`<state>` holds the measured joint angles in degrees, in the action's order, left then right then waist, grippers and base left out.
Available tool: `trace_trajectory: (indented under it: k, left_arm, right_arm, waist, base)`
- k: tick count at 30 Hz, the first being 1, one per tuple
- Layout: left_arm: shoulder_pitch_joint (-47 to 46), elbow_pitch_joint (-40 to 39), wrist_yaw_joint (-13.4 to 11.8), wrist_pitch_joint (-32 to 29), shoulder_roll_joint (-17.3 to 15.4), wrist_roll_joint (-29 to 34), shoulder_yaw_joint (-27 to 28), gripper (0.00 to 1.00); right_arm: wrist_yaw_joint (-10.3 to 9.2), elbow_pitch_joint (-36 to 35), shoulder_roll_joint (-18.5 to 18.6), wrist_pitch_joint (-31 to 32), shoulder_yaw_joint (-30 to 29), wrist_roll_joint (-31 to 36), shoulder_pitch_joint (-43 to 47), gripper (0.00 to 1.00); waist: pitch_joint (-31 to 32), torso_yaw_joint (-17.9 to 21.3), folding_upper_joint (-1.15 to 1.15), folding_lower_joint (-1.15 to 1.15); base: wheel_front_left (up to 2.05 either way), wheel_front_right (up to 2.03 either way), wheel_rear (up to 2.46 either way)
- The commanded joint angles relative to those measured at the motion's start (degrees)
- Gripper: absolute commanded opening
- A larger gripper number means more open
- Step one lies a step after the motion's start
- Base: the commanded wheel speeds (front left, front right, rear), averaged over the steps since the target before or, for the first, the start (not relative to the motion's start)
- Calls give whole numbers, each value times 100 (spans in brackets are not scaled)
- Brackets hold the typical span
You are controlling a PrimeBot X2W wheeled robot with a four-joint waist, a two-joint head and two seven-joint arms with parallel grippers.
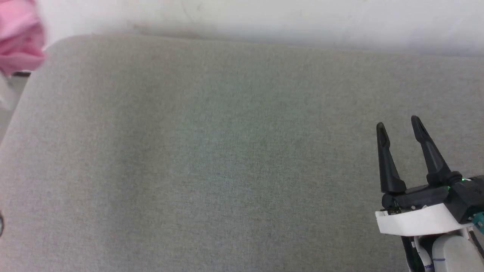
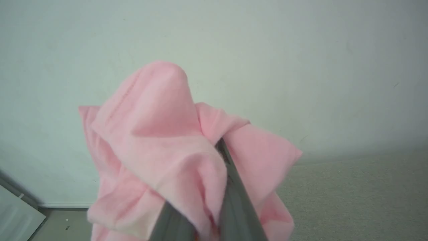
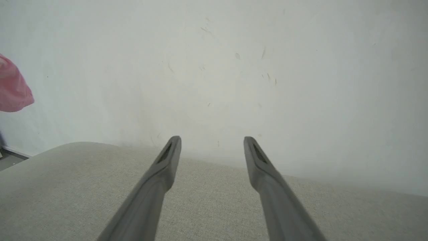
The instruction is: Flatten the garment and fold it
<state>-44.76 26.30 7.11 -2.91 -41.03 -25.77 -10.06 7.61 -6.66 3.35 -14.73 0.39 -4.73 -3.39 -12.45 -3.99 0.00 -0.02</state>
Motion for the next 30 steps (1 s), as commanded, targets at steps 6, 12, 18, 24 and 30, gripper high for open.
trace_trajectory:
  k: [6,12,18,24,30]
  left_arm:
    - [118,-731,26,59,579,209,-750,0]
    - [563,-1115,-335,54,1506,480,-1476,0]
    - [1040,-519,-503,28,2194,1428,-2772,0]
    - [1521,456,-353,238,3037,1236,-3295,100]
    - [1615,640,-368,873,3292,1135,-3318,100]
  right_arm:
    - [-12,-3,-40,-27,30,12,108,100]
    - [-12,-55,-45,-27,30,-131,115,100]
    - [-12,-57,-46,-27,31,-248,81,100]
    - [-12,30,-46,-27,-10,-350,109,100]
    - [-12,116,-46,-27,-98,-308,283,100]
  waist:
    - [661,508,0,2]
    - [586,1084,0,2]
    - [398,1658,0,2]
    - [367,1905,0,2]
    - [644,1624,0,2]
  base:
    - [0,0,0]
    - [0,0,0]
    - [0,0,0]
    - [0,0,0]
    - [0,0,0]
